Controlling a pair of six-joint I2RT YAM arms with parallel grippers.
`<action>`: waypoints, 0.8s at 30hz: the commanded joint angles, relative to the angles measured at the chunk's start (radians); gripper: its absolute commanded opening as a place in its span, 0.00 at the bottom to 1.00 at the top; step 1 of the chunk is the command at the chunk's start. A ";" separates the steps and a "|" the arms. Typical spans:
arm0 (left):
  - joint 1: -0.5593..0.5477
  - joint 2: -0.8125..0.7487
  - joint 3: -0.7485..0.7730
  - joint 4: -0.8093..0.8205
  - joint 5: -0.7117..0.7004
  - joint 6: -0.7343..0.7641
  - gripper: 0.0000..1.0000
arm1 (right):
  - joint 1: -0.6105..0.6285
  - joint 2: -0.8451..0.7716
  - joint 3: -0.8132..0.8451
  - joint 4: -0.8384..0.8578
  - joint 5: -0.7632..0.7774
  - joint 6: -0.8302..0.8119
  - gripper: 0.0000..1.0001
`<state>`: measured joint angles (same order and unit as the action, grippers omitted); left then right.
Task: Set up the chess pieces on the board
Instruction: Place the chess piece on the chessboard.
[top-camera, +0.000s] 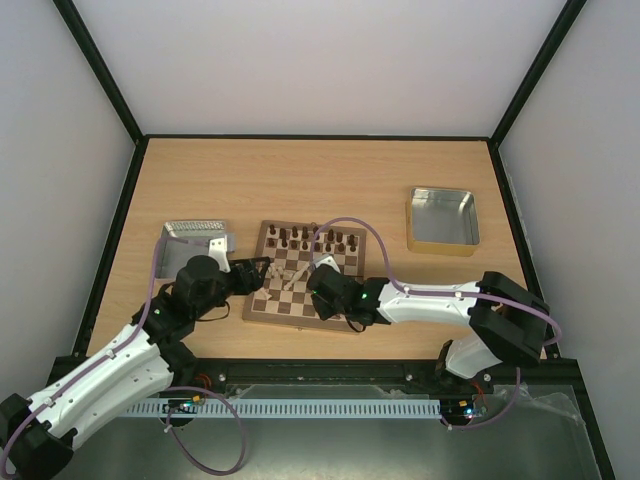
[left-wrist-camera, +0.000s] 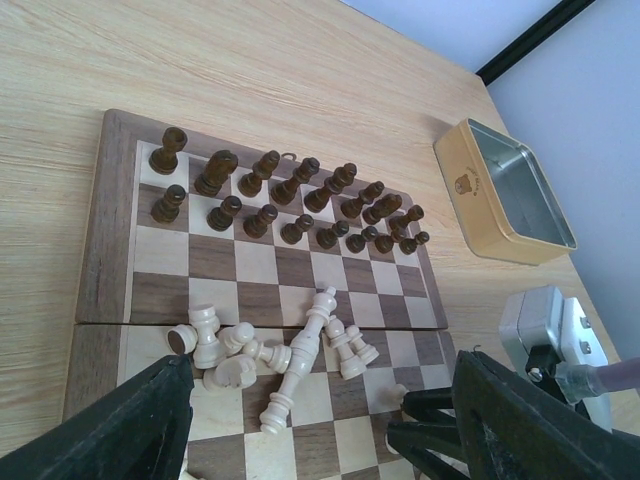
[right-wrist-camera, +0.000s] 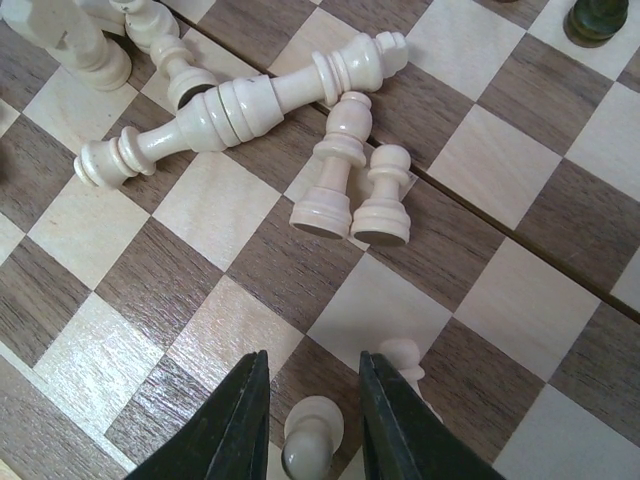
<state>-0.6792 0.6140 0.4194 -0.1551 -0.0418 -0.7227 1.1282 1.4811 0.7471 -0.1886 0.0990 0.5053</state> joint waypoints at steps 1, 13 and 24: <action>0.009 -0.010 -0.013 0.018 0.005 0.005 0.73 | 0.009 -0.030 0.021 -0.003 0.024 0.015 0.25; 0.010 -0.003 -0.023 0.041 0.032 -0.002 0.73 | -0.053 -0.119 0.182 -0.282 0.134 0.193 0.27; 0.041 0.098 -0.020 0.133 0.097 0.040 0.74 | -0.177 0.034 0.305 -0.480 -0.099 0.005 0.27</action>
<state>-0.6544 0.6682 0.4072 -0.0887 0.0162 -0.7063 0.9573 1.4540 1.0122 -0.5480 0.0784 0.5880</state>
